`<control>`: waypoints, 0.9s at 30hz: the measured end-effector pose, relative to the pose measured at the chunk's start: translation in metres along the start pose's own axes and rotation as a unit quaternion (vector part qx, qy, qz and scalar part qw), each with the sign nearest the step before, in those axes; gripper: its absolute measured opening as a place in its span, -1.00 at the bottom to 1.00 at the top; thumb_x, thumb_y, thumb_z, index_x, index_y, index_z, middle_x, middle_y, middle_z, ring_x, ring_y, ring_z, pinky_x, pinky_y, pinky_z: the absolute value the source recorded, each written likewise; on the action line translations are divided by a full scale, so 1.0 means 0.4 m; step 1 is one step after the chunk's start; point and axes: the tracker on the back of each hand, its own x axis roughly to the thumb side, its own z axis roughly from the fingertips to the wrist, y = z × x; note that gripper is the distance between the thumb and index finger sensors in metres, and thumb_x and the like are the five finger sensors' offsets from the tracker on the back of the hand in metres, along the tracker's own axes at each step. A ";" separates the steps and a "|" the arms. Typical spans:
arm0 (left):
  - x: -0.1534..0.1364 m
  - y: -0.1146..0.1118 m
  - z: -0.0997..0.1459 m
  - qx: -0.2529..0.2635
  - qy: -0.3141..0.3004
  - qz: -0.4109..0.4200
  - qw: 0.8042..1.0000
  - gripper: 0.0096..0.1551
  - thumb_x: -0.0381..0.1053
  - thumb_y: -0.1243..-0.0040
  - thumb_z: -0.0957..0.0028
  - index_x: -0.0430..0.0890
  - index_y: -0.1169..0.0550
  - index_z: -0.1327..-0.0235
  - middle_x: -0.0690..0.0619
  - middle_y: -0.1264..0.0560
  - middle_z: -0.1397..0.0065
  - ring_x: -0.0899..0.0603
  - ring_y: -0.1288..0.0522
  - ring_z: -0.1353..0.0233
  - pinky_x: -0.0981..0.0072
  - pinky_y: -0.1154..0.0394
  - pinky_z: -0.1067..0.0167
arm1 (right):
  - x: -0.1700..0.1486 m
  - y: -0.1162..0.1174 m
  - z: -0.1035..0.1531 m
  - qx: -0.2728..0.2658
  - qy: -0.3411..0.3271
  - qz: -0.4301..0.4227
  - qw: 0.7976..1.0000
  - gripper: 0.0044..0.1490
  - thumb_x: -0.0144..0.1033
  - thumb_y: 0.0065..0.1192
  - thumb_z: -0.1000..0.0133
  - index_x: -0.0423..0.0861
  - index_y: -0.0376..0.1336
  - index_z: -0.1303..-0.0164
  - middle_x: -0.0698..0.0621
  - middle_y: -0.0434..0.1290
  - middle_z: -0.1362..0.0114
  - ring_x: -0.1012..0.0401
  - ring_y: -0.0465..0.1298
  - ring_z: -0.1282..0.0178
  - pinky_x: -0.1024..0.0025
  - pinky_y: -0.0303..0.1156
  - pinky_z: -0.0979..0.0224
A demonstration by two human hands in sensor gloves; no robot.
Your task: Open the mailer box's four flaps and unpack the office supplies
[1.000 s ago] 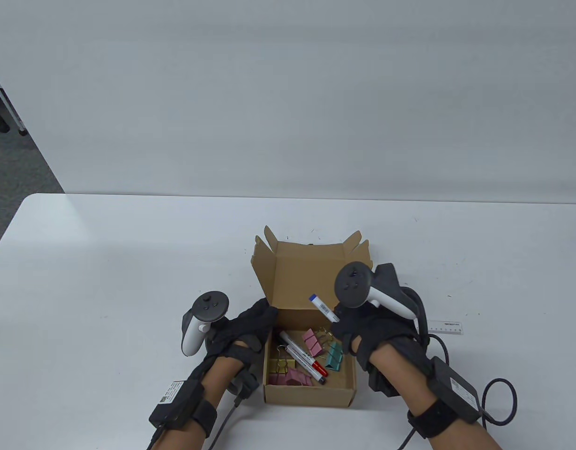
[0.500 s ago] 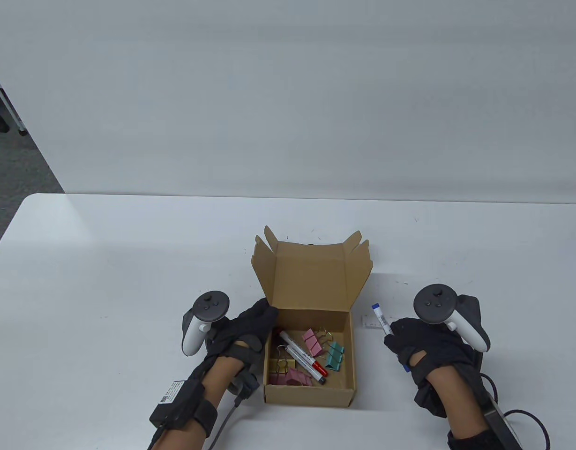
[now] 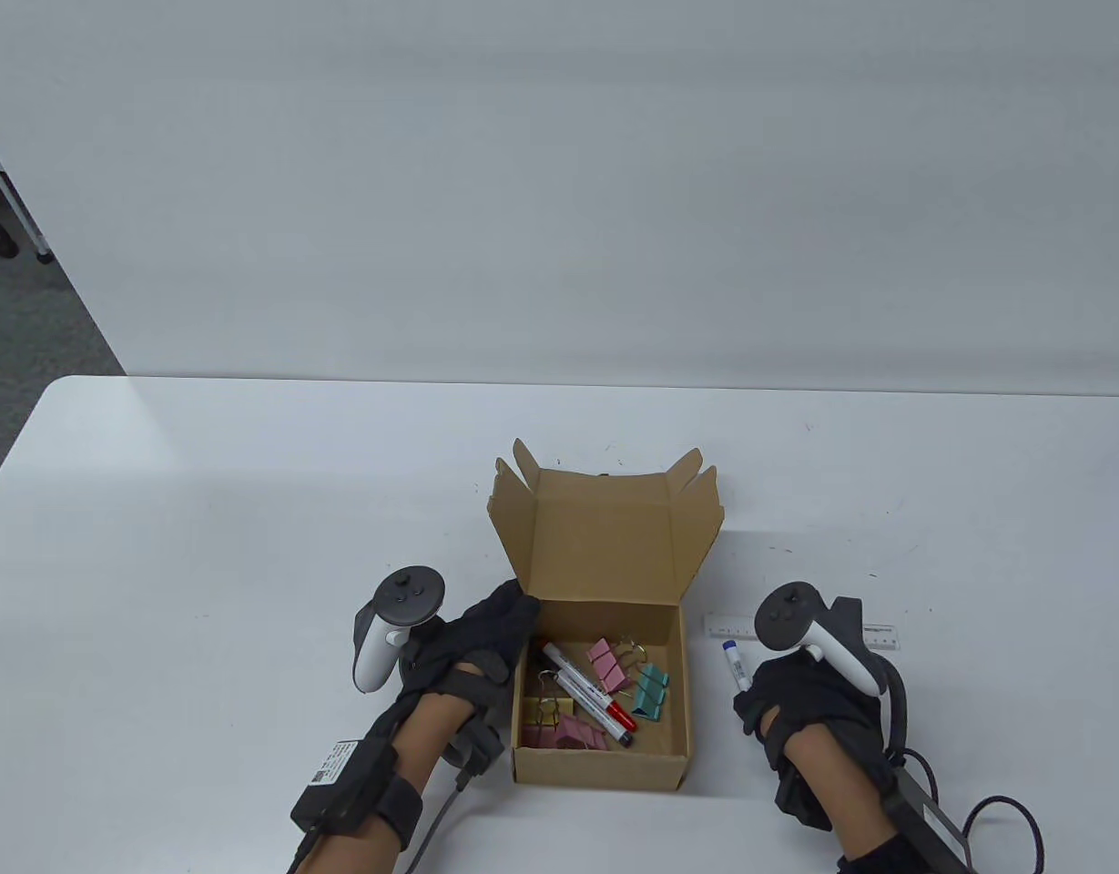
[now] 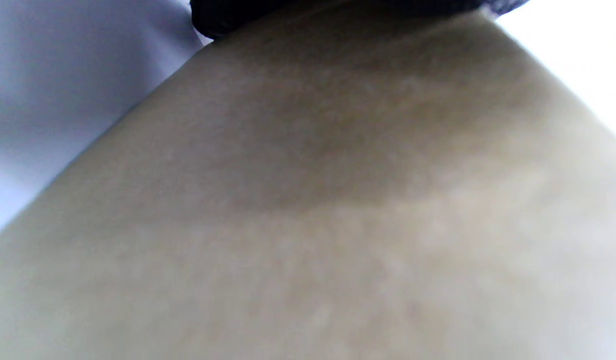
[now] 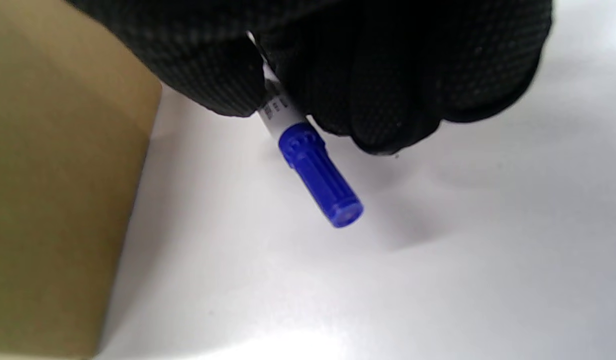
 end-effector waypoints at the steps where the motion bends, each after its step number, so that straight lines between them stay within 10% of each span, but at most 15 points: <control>1: 0.000 0.000 0.000 0.000 0.000 0.000 1.000 -0.21 0.40 0.09 -0.35 0.10 -0.12 -0.75 -0.17 -0.22 -0.76 -0.47 -0.15 -0.70 -0.39 0.10 -0.60 | 0.005 0.005 -0.003 0.003 0.000 0.005 1.000 -0.43 -0.14 0.44 -0.30 -0.29 0.40 -0.31 -0.17 0.58 -0.20 -0.05 0.65 0.02 0.04 0.58 0.01; 27: -0.001 0.000 -0.001 -0.002 -0.001 0.002 1.000 -0.21 0.41 0.09 -0.34 0.10 -0.12 -0.75 -0.17 -0.22 -0.76 -0.47 -0.14 -0.69 -0.38 0.10 -0.60 | 0.057 0.037 -0.003 0.002 -0.002 0.048 0.999 -0.50 -0.06 0.32 -0.33 -0.22 0.49 -0.17 -0.13 0.64 -0.12 -0.06 0.67 0.07 0.01 0.58 0.03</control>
